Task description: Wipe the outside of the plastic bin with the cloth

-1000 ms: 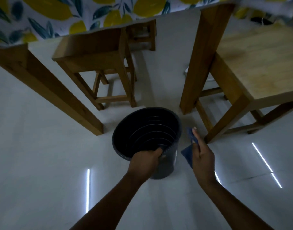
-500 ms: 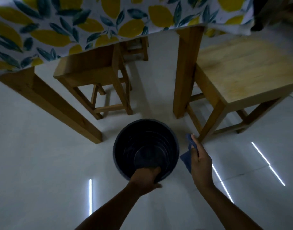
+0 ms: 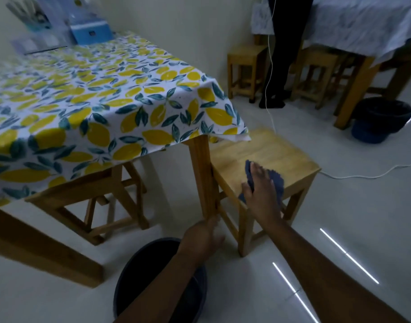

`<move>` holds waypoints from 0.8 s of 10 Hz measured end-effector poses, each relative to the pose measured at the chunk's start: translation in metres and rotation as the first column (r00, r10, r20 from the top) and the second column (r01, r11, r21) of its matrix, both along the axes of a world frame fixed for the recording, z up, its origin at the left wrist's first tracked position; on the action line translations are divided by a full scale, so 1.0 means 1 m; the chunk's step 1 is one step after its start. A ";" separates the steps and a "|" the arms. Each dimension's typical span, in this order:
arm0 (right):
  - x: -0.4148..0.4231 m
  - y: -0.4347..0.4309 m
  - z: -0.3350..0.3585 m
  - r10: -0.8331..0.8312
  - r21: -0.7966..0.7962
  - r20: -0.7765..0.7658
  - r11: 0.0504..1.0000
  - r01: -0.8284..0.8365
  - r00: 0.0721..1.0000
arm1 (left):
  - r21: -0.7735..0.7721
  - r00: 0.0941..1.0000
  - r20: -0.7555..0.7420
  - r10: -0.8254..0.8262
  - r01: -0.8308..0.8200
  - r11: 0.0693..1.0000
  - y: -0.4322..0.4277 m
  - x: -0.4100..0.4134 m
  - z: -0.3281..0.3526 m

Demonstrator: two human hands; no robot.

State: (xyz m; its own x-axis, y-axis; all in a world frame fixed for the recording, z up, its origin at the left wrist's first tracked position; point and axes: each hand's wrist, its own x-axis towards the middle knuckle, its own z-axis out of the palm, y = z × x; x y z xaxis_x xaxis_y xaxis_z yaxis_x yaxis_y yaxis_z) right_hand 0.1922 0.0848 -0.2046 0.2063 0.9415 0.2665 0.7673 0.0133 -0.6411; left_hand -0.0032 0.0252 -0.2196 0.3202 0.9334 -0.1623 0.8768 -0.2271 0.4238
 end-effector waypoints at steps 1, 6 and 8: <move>0.007 0.018 -0.023 0.108 -0.274 0.271 0.961 -0.031 0.956 | 0.025 0.998 0.053 0.016 -0.018 1.000 0.021 0.007 0.010; -0.070 0.020 0.209 0.317 -0.039 0.318 0.946 -0.321 0.894 | 0.188 0.996 0.023 0.085 -0.088 0.978 0.061 -0.051 0.256; -0.125 0.056 0.409 0.324 0.083 0.261 0.931 -0.355 0.910 | 0.296 0.978 0.021 0.206 -0.203 0.934 0.082 -0.113 0.459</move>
